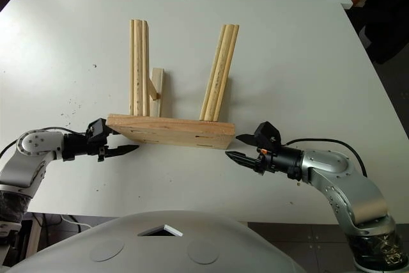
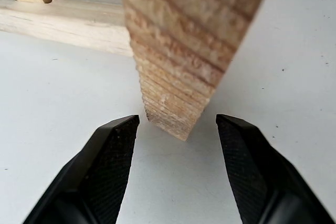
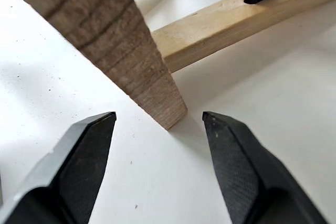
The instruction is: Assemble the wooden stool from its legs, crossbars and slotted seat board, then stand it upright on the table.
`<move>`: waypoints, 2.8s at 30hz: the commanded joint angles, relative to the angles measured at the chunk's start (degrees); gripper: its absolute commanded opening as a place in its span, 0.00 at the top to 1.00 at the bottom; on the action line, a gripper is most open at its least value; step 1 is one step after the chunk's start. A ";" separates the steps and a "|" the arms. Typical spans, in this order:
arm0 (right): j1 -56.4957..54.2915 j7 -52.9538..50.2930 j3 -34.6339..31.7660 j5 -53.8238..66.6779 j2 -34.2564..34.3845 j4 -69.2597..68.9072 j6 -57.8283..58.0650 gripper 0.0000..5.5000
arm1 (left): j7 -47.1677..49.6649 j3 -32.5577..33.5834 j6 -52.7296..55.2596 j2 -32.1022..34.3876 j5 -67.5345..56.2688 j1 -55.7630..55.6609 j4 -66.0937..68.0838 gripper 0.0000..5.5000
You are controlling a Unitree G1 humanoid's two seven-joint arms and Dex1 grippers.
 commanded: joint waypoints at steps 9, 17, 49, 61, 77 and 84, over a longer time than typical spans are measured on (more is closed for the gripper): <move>-4.21 0.00 10.08 -8.02 1.35 6.37 -6.64 0.44 | -1.67 -5.02 -3.25 -2.27 4.12 -5.22 5.89 0.50; -2.98 0.35 11.14 -10.62 0.97 6.60 -9.40 0.61 | -3.55 -4.92 -3.01 -1.42 2.26 -5.17 5.11 0.62; 8.24 14.98 -37.69 81.86 -44.62 4.87 24.38 0.71 | 6.01 32.58 56.58 40.54 -91.43 1.44 -32.58 0.65; -21.16 -21.18 -3.87 81.86 -35.60 15.42 16.72 0.71 | 29.47 3.71 63.13 31.44 -92.11 -13.86 -20.33 0.65; 3.57 -36.76 -12.24 45.11 -21.64 7.44 7.95 0.71 | 22.52 4.60 32.76 12.80 -30.06 2.94 -10.76 0.65; -14.12 -44.08 2.62 16.83 0.35 18.75 -5.39 0.71 | 40.69 -1.46 14.47 -10.05 -7.29 -11.67 4.33 0.65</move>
